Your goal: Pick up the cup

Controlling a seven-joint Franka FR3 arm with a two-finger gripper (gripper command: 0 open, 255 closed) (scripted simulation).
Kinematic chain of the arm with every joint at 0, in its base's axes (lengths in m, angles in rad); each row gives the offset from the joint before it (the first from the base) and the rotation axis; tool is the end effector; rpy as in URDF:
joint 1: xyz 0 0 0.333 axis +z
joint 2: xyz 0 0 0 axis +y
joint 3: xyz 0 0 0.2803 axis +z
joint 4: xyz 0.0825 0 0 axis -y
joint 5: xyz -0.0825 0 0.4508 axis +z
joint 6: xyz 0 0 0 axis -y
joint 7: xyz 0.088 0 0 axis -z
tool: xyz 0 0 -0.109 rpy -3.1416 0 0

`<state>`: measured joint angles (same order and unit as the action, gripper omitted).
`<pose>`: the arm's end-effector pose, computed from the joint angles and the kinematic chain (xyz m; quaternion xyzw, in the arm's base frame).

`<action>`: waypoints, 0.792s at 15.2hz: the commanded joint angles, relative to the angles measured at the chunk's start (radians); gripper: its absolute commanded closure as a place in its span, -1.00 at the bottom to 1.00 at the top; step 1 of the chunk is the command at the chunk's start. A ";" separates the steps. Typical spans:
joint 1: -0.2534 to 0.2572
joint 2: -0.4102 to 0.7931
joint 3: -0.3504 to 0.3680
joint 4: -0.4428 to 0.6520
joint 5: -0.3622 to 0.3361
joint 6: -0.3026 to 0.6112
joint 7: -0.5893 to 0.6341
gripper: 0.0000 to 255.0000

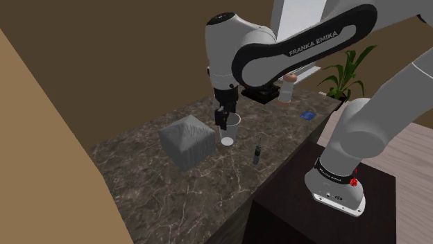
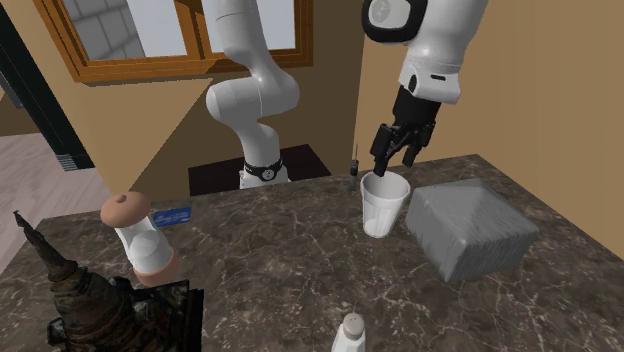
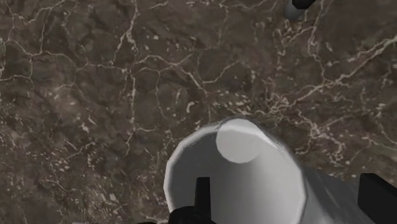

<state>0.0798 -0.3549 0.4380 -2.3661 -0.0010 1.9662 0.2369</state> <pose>0.4439 0.2463 0.3779 0.9886 0.1250 -0.0089 0.0830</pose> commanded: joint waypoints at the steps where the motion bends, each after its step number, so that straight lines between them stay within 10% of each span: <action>1: -0.003 0.043 0.020 0.020 -0.016 0.019 0.027 -1.00; 10: -0.008 0.090 0.035 -0.045 -0.034 0.126 0.055 -1.00; 11: -0.007 0.089 0.035 -0.045 -0.033 0.124 0.054 1.00; 12: -0.007 0.089 0.036 -0.044 -0.033 0.124 0.054 1.00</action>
<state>0.0728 -0.2669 0.4732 -2.4101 -0.0339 2.0887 0.2908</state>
